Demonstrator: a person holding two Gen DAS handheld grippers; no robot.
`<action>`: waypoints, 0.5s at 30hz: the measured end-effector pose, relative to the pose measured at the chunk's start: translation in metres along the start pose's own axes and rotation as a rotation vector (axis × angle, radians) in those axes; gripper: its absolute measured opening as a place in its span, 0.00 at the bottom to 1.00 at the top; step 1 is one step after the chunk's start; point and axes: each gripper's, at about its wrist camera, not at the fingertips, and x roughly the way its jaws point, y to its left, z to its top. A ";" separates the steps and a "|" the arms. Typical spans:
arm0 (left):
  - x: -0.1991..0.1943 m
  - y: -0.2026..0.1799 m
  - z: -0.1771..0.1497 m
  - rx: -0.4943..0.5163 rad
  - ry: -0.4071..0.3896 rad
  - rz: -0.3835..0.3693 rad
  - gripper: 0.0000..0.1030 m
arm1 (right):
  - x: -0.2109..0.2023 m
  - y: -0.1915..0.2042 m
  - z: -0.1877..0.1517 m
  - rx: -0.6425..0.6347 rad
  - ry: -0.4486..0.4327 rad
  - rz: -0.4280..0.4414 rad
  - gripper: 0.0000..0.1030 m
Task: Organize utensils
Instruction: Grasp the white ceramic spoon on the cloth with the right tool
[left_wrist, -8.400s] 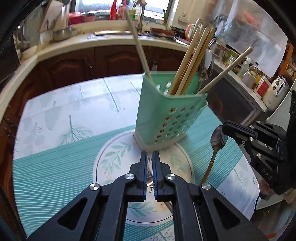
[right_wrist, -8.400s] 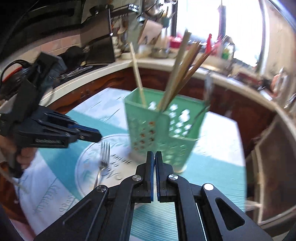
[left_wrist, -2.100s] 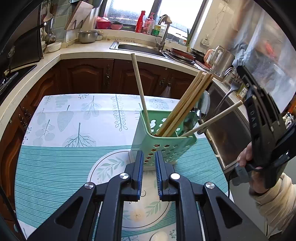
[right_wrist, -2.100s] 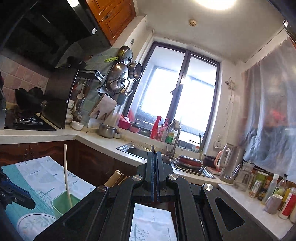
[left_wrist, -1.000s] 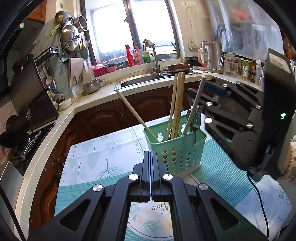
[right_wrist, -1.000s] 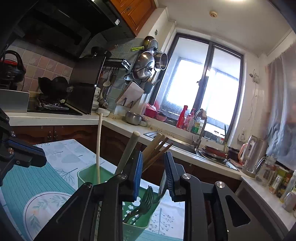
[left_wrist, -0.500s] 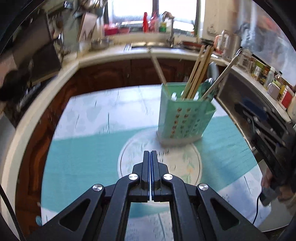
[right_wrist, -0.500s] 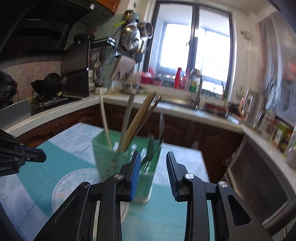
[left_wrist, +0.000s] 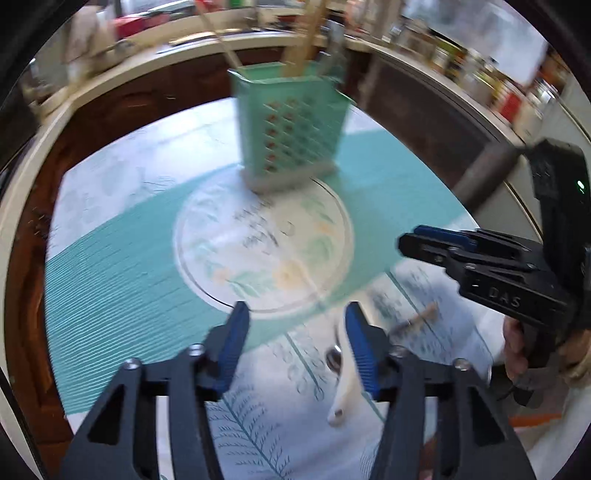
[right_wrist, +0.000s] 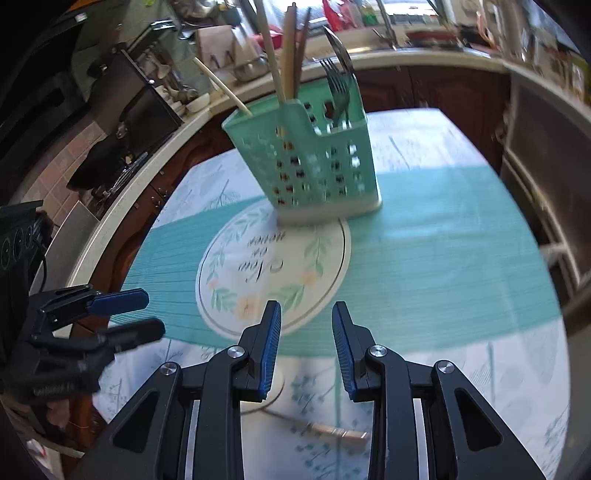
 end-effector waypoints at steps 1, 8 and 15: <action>0.002 -0.003 -0.003 0.019 0.016 -0.023 0.55 | 0.000 0.001 -0.005 0.025 0.016 0.006 0.28; 0.022 0.003 -0.026 -0.019 0.127 -0.214 0.55 | 0.001 0.015 -0.050 0.166 0.099 0.094 0.28; 0.035 0.001 -0.041 0.019 0.153 -0.290 0.48 | 0.016 0.023 -0.082 0.332 0.152 0.199 0.28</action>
